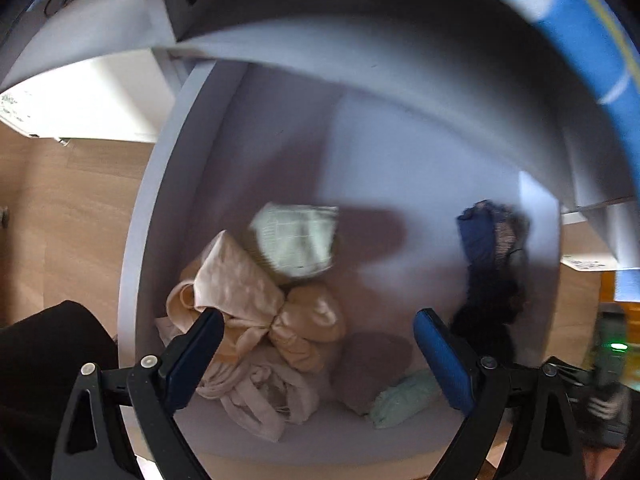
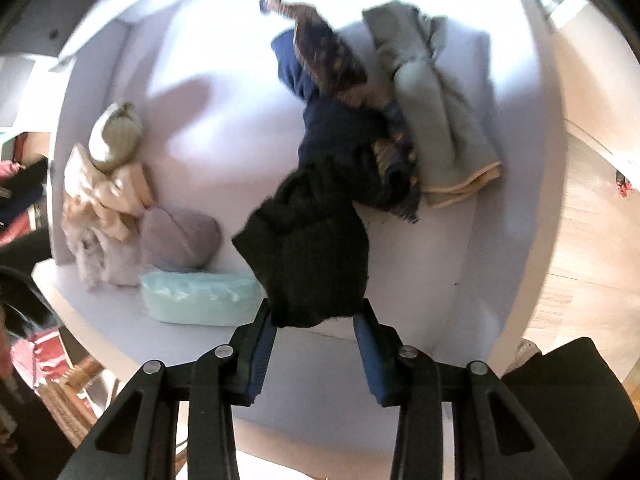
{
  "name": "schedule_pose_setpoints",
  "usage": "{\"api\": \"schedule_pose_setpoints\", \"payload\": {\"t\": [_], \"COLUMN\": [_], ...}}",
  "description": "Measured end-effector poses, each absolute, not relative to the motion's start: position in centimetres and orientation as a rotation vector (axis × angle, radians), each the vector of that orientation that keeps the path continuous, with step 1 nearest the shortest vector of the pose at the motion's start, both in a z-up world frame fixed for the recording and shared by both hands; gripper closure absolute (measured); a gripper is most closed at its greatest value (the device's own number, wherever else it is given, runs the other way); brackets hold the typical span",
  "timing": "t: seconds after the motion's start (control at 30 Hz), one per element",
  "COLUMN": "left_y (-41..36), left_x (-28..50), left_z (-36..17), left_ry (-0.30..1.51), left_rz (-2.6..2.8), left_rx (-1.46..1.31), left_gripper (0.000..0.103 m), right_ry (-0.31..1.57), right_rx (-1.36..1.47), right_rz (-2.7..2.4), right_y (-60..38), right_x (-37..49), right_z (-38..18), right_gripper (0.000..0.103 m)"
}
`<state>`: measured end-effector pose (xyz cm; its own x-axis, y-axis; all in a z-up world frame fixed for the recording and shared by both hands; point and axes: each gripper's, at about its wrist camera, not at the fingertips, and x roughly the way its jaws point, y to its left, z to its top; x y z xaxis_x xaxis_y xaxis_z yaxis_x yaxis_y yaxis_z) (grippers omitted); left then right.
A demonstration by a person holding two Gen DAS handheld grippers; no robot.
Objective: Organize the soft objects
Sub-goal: 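Move the left gripper back to the shelf while the right gripper moves to the navy cloth, then grasp the navy gold-trimmed cloth with the right gripper while the left grasps the beige bundle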
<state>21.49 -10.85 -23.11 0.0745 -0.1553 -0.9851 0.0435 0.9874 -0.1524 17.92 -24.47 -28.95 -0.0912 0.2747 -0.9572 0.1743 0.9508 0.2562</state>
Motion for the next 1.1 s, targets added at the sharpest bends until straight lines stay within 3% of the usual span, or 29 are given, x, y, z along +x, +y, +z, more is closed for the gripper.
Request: {"api": "schedule_pose_setpoints", "payload": {"t": [0.37, 0.5, 0.6, 0.9, 1.1], "left_y": [-10.8, -10.9, -10.9, -11.4, -9.4], "left_x": [21.6, 21.6, 21.6, 21.3, 22.0], "left_z": [-26.4, -27.3, -27.7, -28.3, -26.9], "left_ry": [1.587, 1.61, 1.619, 1.625, 1.531], "left_rz": [-0.097, -0.084, -0.084, -0.085, -0.04], "left_rx": [-0.044, -0.026, -0.023, 0.021, -0.104], "left_gripper": [0.007, 0.007, 0.007, 0.007, 0.007], "right_ry": [1.586, 1.574, 1.555, 1.472, 1.495], "right_rx": [0.481, 0.517, 0.512, 0.337, 0.105], "right_rz": [0.076, -0.004, -0.038, 0.029, 0.062], "right_y": [-29.7, -31.4, -32.1, -29.5, -26.3], "right_x": [18.1, 17.9, 18.1, 21.8, 24.7], "right_z": [-25.9, -27.0, -27.1, -27.5, -29.3], "right_gripper": [0.07, 0.056, 0.034, 0.032, 0.032]}}
